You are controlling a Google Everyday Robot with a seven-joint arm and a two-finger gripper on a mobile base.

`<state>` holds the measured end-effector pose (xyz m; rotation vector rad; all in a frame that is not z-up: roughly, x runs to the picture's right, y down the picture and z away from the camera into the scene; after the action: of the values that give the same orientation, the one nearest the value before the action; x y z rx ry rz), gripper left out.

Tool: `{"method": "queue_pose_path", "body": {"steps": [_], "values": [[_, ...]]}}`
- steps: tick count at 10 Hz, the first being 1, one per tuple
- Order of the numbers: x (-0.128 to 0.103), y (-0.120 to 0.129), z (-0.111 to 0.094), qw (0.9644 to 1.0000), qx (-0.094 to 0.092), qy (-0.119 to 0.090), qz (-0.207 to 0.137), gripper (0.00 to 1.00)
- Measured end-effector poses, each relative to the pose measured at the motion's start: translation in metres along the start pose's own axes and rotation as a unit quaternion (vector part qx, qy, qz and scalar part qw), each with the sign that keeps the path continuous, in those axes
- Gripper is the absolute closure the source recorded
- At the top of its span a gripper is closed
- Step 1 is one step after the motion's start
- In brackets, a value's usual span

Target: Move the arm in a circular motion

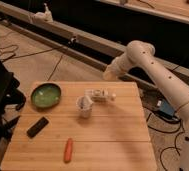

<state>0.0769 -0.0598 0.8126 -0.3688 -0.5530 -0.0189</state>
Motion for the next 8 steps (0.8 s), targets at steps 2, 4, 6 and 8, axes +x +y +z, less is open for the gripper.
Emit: {"method": "queue_pose_path", "body": {"steps": [2, 4, 6, 8], "values": [[-0.021, 0.014, 0.011, 0.9994, -0.019, -0.018, -0.021, 1.00], [-0.031, 0.036, 0.011, 0.9985, -0.034, -0.030, -0.031, 1.00], [-0.025, 0.066, 0.002, 0.9981, -0.046, -0.035, -0.025, 1.00], [-0.001, 0.089, -0.015, 0.9989, -0.042, -0.023, 0.005, 1.00]]}}
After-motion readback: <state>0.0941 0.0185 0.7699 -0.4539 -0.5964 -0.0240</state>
